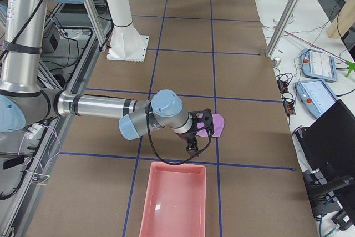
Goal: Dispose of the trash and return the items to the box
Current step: 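Carry the green bowl with the left gripper and release it into the clear bin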
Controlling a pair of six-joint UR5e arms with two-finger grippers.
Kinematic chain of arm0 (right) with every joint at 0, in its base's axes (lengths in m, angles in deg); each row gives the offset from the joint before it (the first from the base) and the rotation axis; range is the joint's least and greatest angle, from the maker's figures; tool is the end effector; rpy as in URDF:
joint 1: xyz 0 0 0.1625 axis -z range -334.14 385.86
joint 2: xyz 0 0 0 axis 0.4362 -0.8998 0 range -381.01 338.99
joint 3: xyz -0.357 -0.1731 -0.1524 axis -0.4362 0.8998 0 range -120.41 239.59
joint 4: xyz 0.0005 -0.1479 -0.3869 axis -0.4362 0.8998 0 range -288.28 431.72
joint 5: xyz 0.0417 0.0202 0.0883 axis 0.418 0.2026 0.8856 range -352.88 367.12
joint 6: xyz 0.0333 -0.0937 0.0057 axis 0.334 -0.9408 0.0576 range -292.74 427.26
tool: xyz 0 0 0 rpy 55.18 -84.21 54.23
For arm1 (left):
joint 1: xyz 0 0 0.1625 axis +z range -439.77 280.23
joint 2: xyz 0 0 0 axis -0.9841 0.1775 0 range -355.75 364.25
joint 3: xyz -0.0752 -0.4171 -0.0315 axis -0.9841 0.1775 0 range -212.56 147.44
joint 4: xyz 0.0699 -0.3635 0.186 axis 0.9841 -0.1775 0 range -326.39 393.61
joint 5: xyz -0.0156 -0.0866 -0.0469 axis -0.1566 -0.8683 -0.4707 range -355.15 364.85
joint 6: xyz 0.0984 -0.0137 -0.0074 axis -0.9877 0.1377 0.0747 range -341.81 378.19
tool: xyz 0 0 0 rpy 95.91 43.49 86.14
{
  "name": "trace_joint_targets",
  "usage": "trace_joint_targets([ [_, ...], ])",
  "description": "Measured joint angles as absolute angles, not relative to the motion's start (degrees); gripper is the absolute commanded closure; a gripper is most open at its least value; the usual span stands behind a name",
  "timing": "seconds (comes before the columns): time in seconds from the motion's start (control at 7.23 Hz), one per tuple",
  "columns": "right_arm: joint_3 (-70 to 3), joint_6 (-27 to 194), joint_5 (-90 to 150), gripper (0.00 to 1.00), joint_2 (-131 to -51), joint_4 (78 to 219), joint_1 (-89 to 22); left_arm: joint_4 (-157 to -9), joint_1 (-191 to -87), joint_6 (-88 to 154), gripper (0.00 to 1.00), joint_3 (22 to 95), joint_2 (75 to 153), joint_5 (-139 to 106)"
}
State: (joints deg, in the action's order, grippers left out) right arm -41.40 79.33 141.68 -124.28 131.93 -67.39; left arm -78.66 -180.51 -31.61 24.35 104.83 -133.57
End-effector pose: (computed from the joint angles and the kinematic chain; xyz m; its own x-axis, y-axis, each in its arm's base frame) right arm 0.0869 -0.4113 0.6087 0.7032 -0.0917 0.7051 -0.2018 0.9251 0.3217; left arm -0.1584 -0.5194 0.7970 0.5627 0.6687 -0.4860 -0.3773 0.7309 0.5687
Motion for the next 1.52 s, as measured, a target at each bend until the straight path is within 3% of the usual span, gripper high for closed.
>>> trace_joint_targets([
  [0.41, -41.4, 79.2, 141.6, 0.00, -124.3, 131.9, -67.4, -86.7, -181.8, -35.8, 1.00, 17.8, 101.7, -133.2],
  [0.97, -41.4, 79.2, 141.5, 0.00, -124.2, 131.9, -67.2, -105.6, -180.9, -20.4, 1.00, 8.3, 100.7, -130.3],
  [1.11, -41.4, 79.2, 141.5, 0.00, -124.2, 131.9, -67.2, -106.8, -180.1, -17.7, 0.91, 7.8, 100.9, -130.1],
  [1.24, -41.4, 79.2, 141.5, 0.00, -124.2, 131.9, -67.2, -107.3, -179.1, -15.0, 0.22, 7.8, 101.2, -130.1],
  [1.38, -41.4, 79.2, 141.5, 0.00, -124.2, 131.9, -67.1, -107.7, -178.3, -12.8, 0.03, 7.9, 101.5, -130.1],
  [1.52, -41.4, 79.2, 141.5, 0.00, -124.2, 131.9, -67.1, -108.4, -177.8, -11.4, 0.02, 8.0, 101.8, -130.0],
])
